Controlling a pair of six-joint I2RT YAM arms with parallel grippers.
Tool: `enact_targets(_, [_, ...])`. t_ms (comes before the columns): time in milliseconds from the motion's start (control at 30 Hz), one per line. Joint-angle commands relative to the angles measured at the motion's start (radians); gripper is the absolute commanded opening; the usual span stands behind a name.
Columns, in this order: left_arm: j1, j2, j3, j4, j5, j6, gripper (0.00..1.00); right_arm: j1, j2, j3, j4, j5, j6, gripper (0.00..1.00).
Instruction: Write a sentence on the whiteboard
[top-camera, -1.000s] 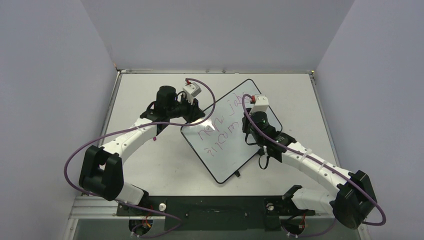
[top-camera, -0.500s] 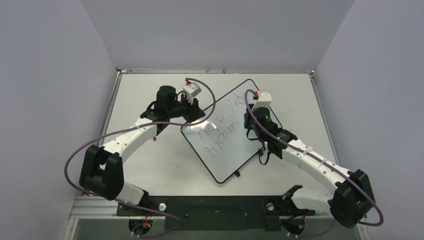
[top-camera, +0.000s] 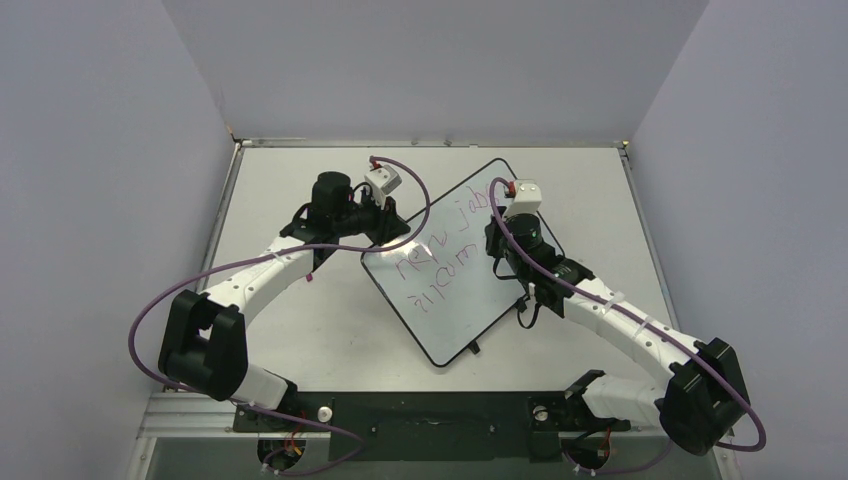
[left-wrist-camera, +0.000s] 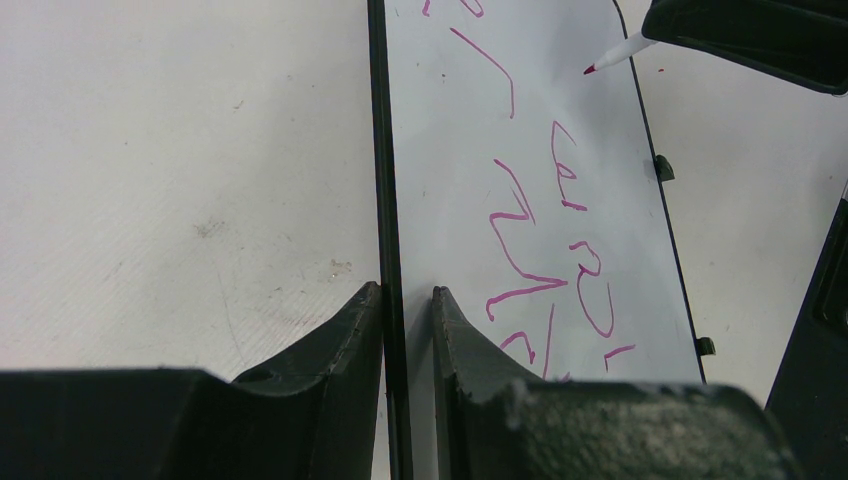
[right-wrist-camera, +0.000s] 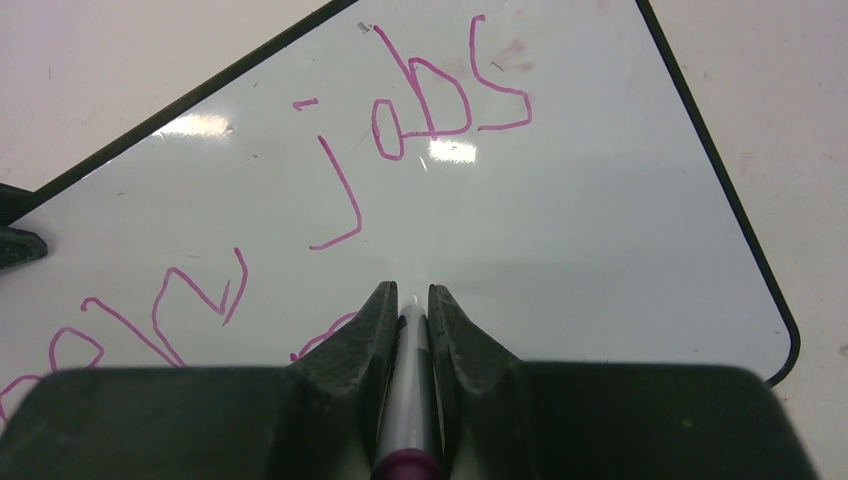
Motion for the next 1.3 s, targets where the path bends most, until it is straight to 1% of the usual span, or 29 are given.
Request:
enact_targets(0, [0.014, -0.024, -0.005, 0.029, -0.023, 0.047, 0.0, -0.006, 0.004, 0.016, 0.05, -0.017, 0.0, 0.0])
enact_targets(433, [0.014, -0.029, -0.006, 0.03, -0.02, 0.048, 0.0, -0.017, 0.073, 0.047, 0.051, -0.018, -0.003, 0.0])
enact_targets(633, [0.014, -0.026, -0.005, 0.032, -0.018, 0.047, 0.0, -0.023, 0.089, 0.036, 0.082, -0.021, -0.004, 0.0])
enact_targets(1267, [0.014, -0.027, -0.005, 0.035, -0.012, 0.045, 0.0, -0.025, 0.048, -0.054, 0.073, -0.026, 0.019, 0.0])
